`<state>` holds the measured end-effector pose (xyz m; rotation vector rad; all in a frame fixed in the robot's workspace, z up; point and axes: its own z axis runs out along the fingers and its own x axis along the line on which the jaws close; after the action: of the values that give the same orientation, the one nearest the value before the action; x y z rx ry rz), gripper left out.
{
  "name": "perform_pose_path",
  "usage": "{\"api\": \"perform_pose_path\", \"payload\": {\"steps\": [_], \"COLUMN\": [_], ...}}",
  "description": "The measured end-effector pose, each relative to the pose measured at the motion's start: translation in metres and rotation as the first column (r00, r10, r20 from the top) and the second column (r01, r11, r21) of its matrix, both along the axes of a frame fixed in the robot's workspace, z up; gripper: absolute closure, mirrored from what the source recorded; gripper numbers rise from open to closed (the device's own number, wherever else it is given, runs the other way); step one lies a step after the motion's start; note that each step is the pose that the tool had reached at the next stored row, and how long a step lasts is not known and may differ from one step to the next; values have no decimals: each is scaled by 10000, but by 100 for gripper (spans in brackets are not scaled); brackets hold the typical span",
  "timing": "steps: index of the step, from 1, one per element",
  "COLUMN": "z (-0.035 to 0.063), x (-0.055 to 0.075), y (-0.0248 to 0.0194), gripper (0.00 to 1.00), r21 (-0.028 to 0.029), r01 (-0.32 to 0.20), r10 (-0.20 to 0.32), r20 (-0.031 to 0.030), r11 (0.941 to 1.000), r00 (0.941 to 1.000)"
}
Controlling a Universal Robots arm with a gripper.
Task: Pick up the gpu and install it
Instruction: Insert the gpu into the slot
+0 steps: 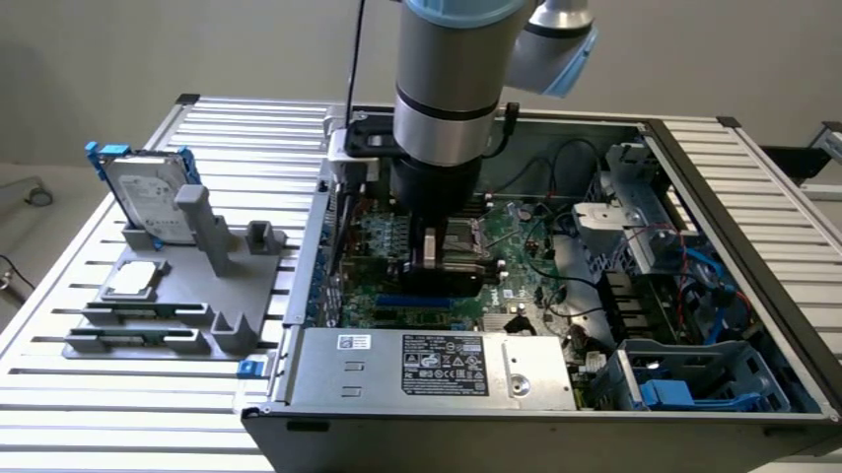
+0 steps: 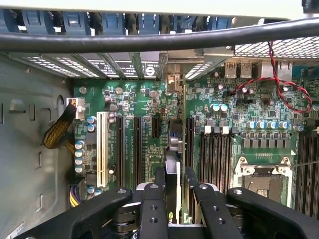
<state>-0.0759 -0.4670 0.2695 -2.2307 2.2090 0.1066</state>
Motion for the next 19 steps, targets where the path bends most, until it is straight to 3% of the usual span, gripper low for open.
{"api": "perform_pose_path", "payload": {"steps": [19], "z": [-50], "x": [-20], "y": [0], "gripper": [74], "r21": [-67], "r01": [1], "r10": [-1], "r20": [-93], "r11": [10000], "r00": [10000]}}
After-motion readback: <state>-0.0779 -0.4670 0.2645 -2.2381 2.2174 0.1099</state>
